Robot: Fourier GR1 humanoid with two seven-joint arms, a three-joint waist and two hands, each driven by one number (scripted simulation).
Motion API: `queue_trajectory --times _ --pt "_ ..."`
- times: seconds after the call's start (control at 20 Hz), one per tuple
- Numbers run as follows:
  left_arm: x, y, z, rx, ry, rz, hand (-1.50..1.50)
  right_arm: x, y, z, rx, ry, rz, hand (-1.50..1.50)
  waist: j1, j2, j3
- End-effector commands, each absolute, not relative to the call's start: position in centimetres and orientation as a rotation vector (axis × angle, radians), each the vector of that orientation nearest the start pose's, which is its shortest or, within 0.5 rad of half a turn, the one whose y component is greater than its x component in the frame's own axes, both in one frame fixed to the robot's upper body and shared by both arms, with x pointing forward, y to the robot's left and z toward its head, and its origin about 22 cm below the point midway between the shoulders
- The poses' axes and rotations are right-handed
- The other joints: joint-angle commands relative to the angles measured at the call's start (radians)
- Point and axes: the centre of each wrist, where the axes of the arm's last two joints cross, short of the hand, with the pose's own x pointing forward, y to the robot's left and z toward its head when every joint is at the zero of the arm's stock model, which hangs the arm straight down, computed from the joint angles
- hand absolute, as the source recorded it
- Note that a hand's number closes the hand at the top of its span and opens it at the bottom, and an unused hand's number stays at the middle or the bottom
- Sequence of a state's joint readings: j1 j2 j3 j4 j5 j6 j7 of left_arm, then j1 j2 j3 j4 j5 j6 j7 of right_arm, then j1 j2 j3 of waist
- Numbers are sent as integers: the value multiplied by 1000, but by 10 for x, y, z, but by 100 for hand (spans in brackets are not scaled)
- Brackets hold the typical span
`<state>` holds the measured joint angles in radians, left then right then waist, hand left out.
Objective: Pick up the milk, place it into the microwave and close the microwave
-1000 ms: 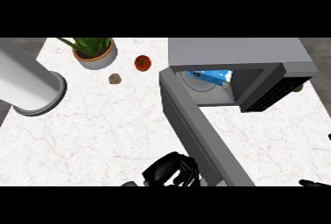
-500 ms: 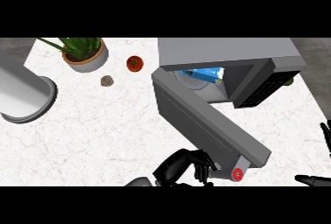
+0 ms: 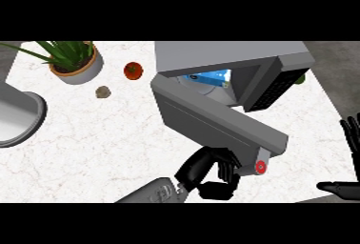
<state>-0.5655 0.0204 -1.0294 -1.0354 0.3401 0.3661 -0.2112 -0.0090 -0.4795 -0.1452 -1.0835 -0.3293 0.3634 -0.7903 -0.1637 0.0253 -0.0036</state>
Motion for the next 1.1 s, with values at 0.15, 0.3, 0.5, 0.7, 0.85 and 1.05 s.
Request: queue_trajectory --times 0.15,0.3,0.5,0.7,0.85,1.05 --pt "274 -8 8 -375 -1731 -706 150 231 -409 -19 155 -2005 136 -150 -60 8 -2" --pt "287 -10 16 -338 -1744 -714 150 244 -405 -5 181 -2020 173 -150 -82 17 -3" --pt "300 -12 26 -287 -1746 -688 150 252 -404 7 203 -2056 184 -150 -123 24 -1" --pt "314 -15 40 -253 -1760 -655 150 259 -403 16 236 -2070 200 -150 -154 32 0" --pt "324 -17 49 -225 -1766 -647 150 270 -399 28 280 -2092 210 -150 -162 40 1" --pt "337 -22 70 -212 -1804 -612 150 277 -397 40 317 -2101 248 -150 -187 50 5"
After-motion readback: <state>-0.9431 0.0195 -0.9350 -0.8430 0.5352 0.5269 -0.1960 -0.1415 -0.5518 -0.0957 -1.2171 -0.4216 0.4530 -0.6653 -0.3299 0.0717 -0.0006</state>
